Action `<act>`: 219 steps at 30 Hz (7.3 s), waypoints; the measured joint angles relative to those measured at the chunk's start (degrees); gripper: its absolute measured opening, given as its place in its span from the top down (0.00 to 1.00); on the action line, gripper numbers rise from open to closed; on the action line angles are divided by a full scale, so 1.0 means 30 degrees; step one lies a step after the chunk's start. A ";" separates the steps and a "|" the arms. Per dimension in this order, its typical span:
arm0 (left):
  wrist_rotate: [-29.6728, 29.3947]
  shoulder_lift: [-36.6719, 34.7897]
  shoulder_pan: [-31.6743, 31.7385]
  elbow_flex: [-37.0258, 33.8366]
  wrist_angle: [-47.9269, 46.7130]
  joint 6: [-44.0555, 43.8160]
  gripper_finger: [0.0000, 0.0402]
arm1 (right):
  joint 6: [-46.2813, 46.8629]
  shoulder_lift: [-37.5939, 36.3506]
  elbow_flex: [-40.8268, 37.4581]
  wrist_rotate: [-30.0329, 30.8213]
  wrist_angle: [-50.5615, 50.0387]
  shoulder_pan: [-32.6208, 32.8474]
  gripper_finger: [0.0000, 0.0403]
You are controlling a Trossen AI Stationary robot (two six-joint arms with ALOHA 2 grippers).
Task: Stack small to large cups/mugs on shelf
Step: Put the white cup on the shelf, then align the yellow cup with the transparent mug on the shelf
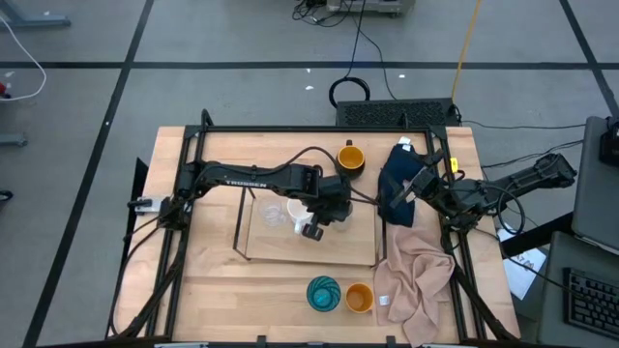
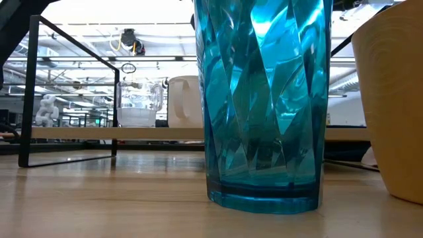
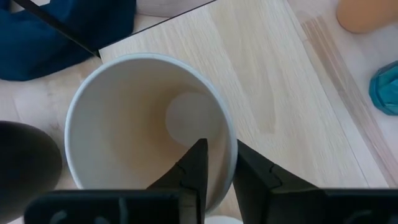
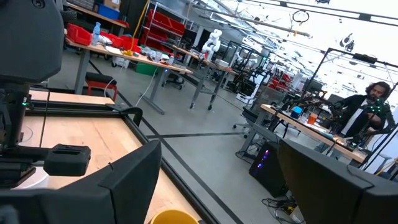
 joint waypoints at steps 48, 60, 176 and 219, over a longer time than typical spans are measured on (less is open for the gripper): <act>-0.0162 -0.0022 -0.0117 0.0000 -0.0254 -0.0493 0.83 | 0.0007 0.0000 0.0000 -0.0005 -0.0006 0.0000 0.22; -0.0070 -0.0022 -0.0123 0.0000 -0.0369 -0.0489 0.83 | 0.0015 0.0000 0.0000 -0.0006 -0.0006 -0.0006 0.22; -1.3943 -3.8676 -1.0885 -3.2472 1.7800 -0.6048 0.41 | -0.1974 -0.0597 -0.0007 0.2926 0.2887 0.5559 0.22; -1.4499 -3.8322 -1.0885 -3.2465 1.7727 -0.9402 0.41 | -0.4441 1.2580 0.8980 0.9413 0.8731 1.3834 0.22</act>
